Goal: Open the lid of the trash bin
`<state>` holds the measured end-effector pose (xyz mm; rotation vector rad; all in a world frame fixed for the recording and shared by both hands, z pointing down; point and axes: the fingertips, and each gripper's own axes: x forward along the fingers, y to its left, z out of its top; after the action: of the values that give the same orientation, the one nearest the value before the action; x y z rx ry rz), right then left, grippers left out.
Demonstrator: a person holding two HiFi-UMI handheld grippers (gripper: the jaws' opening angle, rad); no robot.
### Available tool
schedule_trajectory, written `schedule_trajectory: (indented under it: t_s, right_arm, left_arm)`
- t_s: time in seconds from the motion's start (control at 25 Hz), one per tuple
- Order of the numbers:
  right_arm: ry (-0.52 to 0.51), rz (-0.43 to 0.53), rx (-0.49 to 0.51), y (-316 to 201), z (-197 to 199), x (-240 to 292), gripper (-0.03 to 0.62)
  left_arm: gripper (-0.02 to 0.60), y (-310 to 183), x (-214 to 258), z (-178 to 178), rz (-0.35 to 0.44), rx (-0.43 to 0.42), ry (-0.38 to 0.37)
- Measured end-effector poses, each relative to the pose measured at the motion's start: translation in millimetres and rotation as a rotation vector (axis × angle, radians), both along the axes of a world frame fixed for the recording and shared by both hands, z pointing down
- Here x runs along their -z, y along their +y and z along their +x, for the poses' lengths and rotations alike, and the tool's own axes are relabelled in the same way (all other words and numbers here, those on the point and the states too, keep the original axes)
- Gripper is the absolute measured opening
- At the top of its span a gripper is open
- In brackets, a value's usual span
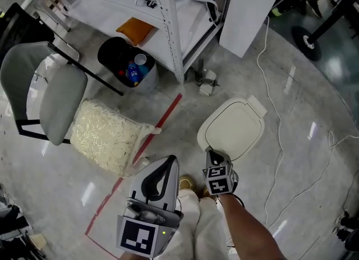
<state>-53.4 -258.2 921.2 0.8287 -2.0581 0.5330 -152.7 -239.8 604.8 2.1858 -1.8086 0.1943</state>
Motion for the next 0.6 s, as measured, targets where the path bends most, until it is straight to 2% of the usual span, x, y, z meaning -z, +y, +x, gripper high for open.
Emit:
schedule_trajectory:
  t_s: [0.12, 0.36, 0.6]
  right_arm:
    - [0.021, 0.028, 0.026, 1.1, -0.1, -0.8, 0.037]
    - [0.020, 0.023, 0.000, 3.4, -0.9, -1.9, 0.037]
    - [0.073, 0.076, 0.025, 2.5, -0.6, -1.2, 0.037]
  left_arm:
    - [-0.001, 0.7, 2.2, 0.7, -0.001, -0.004, 0.000]
    - [0.000, 1.6, 5.0, -4.7, 0.003, 0.006, 0.000]
    - [0.000, 2.8, 5.1, -5.6, 0.008, 0.011, -0.002]
